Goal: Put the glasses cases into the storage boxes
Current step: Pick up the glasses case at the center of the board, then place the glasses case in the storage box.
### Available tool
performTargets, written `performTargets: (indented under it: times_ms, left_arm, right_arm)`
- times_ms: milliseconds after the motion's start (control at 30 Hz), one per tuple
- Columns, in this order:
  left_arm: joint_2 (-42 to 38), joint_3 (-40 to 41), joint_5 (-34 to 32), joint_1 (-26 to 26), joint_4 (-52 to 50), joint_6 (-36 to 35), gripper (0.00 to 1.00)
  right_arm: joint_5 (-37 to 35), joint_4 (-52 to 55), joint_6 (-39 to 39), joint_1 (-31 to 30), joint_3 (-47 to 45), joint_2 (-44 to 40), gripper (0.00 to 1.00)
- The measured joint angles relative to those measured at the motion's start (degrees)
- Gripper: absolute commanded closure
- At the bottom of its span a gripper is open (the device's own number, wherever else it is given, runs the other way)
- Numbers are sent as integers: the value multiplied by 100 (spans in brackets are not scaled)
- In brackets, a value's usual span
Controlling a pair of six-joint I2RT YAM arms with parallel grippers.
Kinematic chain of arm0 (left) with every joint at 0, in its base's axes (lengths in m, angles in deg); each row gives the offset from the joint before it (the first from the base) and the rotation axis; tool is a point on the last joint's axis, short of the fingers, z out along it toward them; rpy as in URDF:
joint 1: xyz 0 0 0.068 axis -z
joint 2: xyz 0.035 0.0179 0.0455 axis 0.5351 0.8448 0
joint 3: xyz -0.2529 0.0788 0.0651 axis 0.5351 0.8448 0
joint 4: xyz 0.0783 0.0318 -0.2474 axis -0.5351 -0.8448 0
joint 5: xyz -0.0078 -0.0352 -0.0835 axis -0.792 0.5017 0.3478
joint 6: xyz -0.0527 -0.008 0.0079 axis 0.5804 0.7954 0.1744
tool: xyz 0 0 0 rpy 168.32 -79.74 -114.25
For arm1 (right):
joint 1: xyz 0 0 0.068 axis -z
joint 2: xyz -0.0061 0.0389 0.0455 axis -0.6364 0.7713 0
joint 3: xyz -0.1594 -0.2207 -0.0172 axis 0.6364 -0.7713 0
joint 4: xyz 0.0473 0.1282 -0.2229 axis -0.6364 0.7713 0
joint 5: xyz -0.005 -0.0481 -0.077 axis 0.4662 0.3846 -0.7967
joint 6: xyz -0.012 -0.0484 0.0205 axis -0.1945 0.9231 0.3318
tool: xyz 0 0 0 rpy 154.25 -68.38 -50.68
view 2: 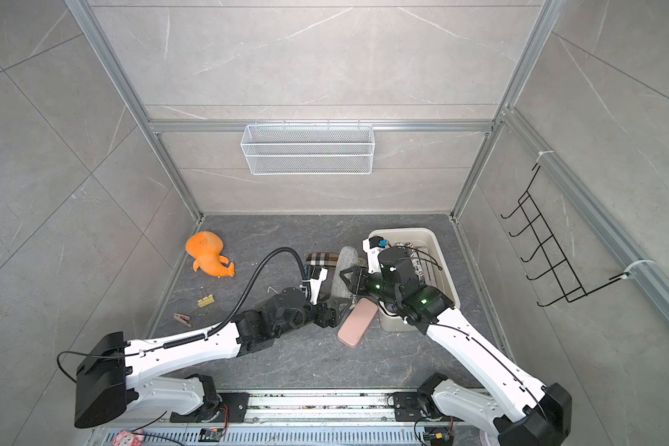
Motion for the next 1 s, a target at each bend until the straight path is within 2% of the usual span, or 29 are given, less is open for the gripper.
performTargets:
  times_ms: [167,433,700,1000]
  left_arm:
    - [-693,492,-297,0,-149,68,11]
    - [-1556,881,-1495,0,-1084,551,11]
    - [-1729,1095,-2243,0,-1698,1047,11]
    - [-1735,1095,-2389,0,-2026,1202,11]
  right_arm:
    - [-450,431,260,0,492,-11,69]
    - [-1051,1325,951,205,1161,-57,69]
    - [-1252,2059,1491,1062,1401,-17,69]
    - [-1685,2741,2052,1541,2332,990,69]
